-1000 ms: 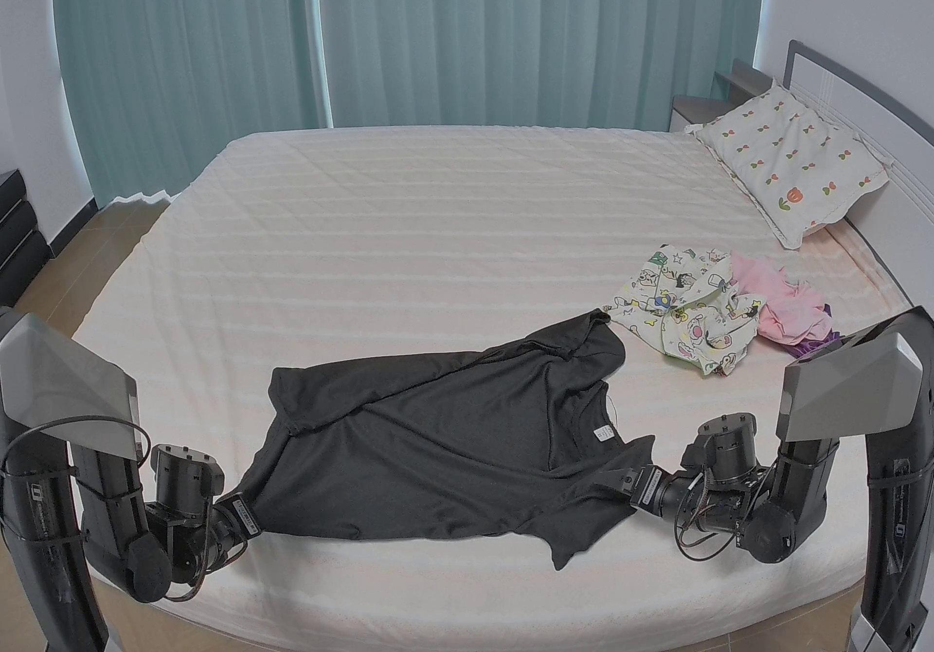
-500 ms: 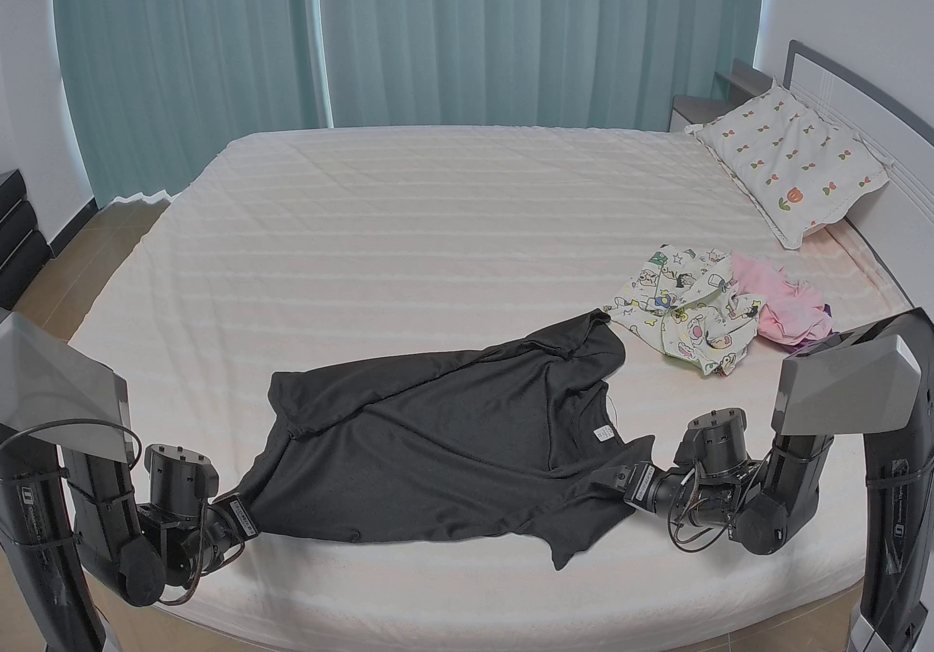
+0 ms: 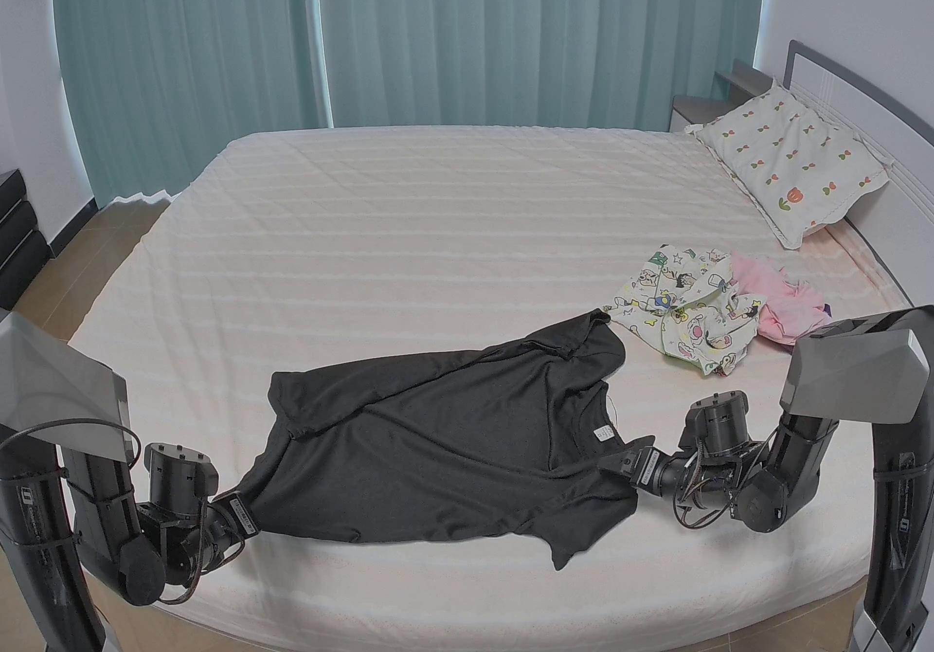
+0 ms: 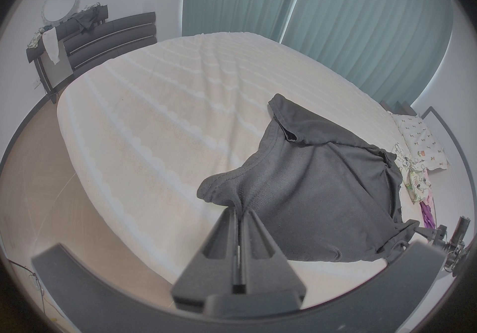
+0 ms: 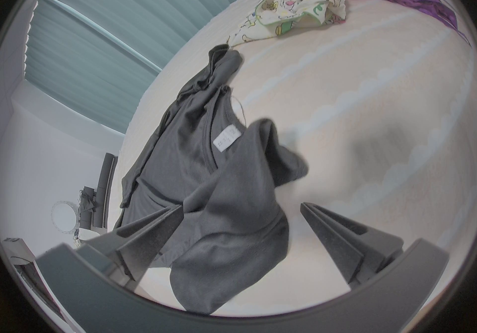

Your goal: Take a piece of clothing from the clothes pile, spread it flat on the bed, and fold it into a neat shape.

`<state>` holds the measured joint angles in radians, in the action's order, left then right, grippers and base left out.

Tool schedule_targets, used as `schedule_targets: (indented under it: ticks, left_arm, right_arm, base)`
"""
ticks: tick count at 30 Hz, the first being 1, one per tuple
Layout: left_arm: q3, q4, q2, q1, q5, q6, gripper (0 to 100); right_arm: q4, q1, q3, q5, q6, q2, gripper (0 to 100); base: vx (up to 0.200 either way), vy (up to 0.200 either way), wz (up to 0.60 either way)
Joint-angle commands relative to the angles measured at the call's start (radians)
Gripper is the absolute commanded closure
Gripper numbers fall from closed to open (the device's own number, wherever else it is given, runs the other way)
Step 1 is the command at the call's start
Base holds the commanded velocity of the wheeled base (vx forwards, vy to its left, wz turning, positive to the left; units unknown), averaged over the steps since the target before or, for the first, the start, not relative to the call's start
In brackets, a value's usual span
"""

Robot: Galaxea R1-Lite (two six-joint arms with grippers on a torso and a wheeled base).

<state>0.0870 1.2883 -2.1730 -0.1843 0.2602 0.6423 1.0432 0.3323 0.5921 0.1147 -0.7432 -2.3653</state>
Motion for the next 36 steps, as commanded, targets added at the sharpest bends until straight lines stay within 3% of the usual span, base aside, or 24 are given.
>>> schedule_targets:
  ticks: [1, 5, 6, 11, 21, 26, 32, 36]
  left_arm:
    - [0.002, 0.000, -0.002, 0.000, 0.001, 0.000, 100]
    - [0.003, 0.000, -0.005, 0.000, -0.001, 0.000, 100]
    - [0.002, 0.000, -0.005, 0.000, -0.001, 0.002, 100]
    - [0.000, 0.000, -0.008, 0.000, -0.006, 0.003, 100]
    - [-0.023, 0.000, -0.001, 0.002, -0.021, -0.003, 100]
    - [-0.072, -0.001, -0.001, 0.000, -0.021, -0.043, 100]
    - [-0.084, -0.037, 0.002, 0.002, -0.021, -0.076, 100]
    - [-0.084, -0.215, 0.074, -0.001, -0.030, -0.101, 100]
  right_arm:
    - [0.001, -0.019, 0.015, 0.011, 0.005, -0.006, 0]
    - [-0.002, -0.015, 0.028, 0.020, 0.007, -0.022, 0]
    - [-0.002, -0.013, 0.032, 0.023, 0.008, -0.023, 100]
    - [-0.008, -0.012, 0.026, 0.020, 0.021, -0.009, 100]
    - [-0.009, -0.084, -0.179, 0.042, 0.062, 0.170, 100]
    - [-0.075, -0.115, -0.291, 0.099, 0.145, 0.282, 100]
    - [-0.149, -0.127, -0.364, 0.120, 0.248, 0.316, 100]
    - [-0.196, -0.130, -0.387, 0.120, 0.327, 0.325, 100]
  base:
    - [0.000, 0.000, 0.00]
    - [0.000, 0.000, 0.00]
    - [0.000, 0.000, 0.00]
    - [0.000, 0.000, 0.00]
    - [0.000, 0.000, 0.00]
    - [0.000, 0.000, 0.00]
    - [0.000, 0.000, 0.00]
    - [0.000, 0.000, 0.00]
